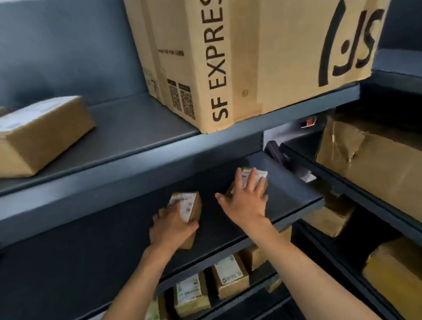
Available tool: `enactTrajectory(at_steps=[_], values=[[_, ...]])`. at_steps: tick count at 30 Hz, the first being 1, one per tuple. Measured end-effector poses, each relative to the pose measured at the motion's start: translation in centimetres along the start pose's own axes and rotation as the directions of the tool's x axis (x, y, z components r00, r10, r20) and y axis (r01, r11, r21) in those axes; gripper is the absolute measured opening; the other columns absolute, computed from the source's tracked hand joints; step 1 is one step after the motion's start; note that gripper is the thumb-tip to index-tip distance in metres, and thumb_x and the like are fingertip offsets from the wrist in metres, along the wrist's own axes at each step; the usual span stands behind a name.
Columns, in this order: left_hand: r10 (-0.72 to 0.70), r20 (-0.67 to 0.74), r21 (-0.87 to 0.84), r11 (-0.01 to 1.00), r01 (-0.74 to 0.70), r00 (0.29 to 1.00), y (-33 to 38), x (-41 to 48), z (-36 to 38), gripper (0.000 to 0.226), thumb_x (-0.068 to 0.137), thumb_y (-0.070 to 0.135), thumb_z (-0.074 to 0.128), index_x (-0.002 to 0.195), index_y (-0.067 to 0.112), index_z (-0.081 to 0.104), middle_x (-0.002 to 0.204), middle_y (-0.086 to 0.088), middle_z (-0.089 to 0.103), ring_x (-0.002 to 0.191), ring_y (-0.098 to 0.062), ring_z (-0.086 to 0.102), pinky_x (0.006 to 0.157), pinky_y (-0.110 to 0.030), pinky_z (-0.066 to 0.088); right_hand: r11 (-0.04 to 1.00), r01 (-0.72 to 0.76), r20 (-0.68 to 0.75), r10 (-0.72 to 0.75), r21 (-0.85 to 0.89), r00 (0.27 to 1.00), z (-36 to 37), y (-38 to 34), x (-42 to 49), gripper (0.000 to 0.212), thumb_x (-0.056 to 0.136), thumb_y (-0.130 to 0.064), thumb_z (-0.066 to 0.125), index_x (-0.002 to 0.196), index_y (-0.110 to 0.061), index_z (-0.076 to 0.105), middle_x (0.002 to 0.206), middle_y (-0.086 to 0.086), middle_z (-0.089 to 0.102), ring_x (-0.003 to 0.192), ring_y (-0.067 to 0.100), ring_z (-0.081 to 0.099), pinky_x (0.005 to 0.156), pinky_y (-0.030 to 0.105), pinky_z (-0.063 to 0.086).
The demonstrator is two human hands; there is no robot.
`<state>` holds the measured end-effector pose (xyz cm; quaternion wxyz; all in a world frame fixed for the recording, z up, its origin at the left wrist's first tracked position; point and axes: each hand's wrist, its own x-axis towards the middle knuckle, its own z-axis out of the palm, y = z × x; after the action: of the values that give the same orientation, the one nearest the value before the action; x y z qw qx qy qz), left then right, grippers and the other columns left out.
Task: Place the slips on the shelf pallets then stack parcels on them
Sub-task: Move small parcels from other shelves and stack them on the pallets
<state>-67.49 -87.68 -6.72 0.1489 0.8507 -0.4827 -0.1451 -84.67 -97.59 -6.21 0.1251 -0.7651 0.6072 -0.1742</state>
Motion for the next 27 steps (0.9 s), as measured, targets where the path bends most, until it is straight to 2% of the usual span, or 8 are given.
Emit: enactTrajectory(at_steps=[3,6,10,13,16,20,23,27], values=[[-0.018,-0.058,-0.067,0.998,0.014,0.998,-2.1,-2.2,-1.6,0.082,0.078,0.055,0.063,0.149,0.033,0.029,0.144,-0.01,0.043,0.129,-0.031,0.039,0.101,-0.042,0.041,0.998,0.021,0.057,-0.017,-0.065,0.998,1.0,-0.1,2.4,0.1,0.087,-0.061,0.05,0.151,-0.02,-0.015,0.159,0.017,-0.015,0.143,0.047,-0.001,0.105,0.063,0.033],[-0.025,-0.117,-0.18,0.984,0.004,0.993,-5.2,-5.4,-3.7,0.078,0.079,0.051,0.064,0.148,0.038,0.03,0.142,-0.006,0.045,0.127,-0.027,0.041,0.102,-0.043,0.042,0.996,0.07,0.075,-0.065,-0.058,0.995,0.6,-0.6,3.0,0.102,0.084,-0.052,0.058,0.152,-0.018,-0.01,0.159,0.02,-0.01,0.144,0.045,0.004,0.104,0.059,0.036],[-0.105,-0.238,-0.269,0.962,0.039,0.966,-10.7,-10.0,-7.7,0.078,0.077,0.053,0.065,0.146,0.037,0.034,0.139,-0.003,0.046,0.125,-0.022,0.043,0.099,-0.036,0.04,0.938,0.347,0.012,-0.347,0.008,0.938,-0.5,-6.1,-0.1,0.098,0.078,-0.049,0.062,0.151,-0.019,0.004,0.159,0.02,0.004,0.141,0.043,0.014,0.099,0.059,0.04],[-0.211,-0.347,-0.296,0.949,0.107,0.914,-15.6,-14.4,-10.7,0.078,0.078,0.051,0.069,0.146,0.033,0.035,0.138,-0.003,0.046,0.123,-0.022,0.046,0.1,-0.037,0.042,0.771,0.63,-0.073,-0.626,0.088,0.776,-0.6,-13.3,-5.2,0.086,0.077,-0.05,0.059,0.149,-0.023,0.019,0.158,0.013,0.015,0.139,0.038,0.019,0.097,0.058,0.042],[-0.307,-0.421,-0.319,0.931,0.177,0.854,-21.7,-20.3,-13.6,0.08,0.076,0.052,0.07,0.145,0.03,0.038,0.135,-0.003,0.047,0.121,-0.021,0.047,0.101,-0.037,0.041,0.572,0.78,-0.108,-0.785,0.252,0.61,0.3,-21.6,-12.9,0.073,0.074,-0.052,0.052,0.141,-0.027,0.035,0.156,0.005,0.025,0.139,0.031,0.02,0.101,0.052,0.039],[-0.431,-0.479,-0.371,0.889,0.269,0.765,-32.3,-30.8,-16.8,0.086,0.071,0.068,0.061,0.146,0.035,0.034,0.134,0.008,0.043,0.119,-0.012,0.043,0.093,-0.027,0.034,0.335,0.849,-0.055,-0.919,0.41,0.389,3.2,-32.3,-24.6,0.068,0.075,-0.049,0.051,0.138,-0.026,0.04,0.153,-0.004,0.03,0.138,0.021,0.022,0.105,0.045,0.039],[-0.53,-0.498,-0.403,0.842,0.358,0.686,-40.4,-39.0,-18.8,0.089,0.068,0.071,0.058,0.146,0.034,0.036,0.138,0.004,0.044,0.123,-0.015,0.043,0.096,-0.03,0.035,0.223,0.87,-0.016,-0.967,0.439,0.256,5.6,-38.9,-32.5,0.064,0.077,-0.048,0.047,0.137,-0.027,0.041,0.152,-0.006,0.03,0.138,0.017,0.021,0.102,0.046,0.041],[-0.631,-0.529,-0.465,0.775,0.428,0.567,-49.2,-48.0,-21.8,0.088,0.068,0.066,0.06,0.145,0.03,0.04,0.143,-0.003,0.045,0.13,-0.021,0.042,0.108,-0.037,0.034,0.12,0.875,-0.028,-0.988,0.47,0.151,7.9,-46.0,-41.7,0.067,0.074,-0.052,0.041,0.135,-0.027,0.045,0.149,-0.006,0.036,0.135,0.014,0.023,0.098,0.044,0.042]])
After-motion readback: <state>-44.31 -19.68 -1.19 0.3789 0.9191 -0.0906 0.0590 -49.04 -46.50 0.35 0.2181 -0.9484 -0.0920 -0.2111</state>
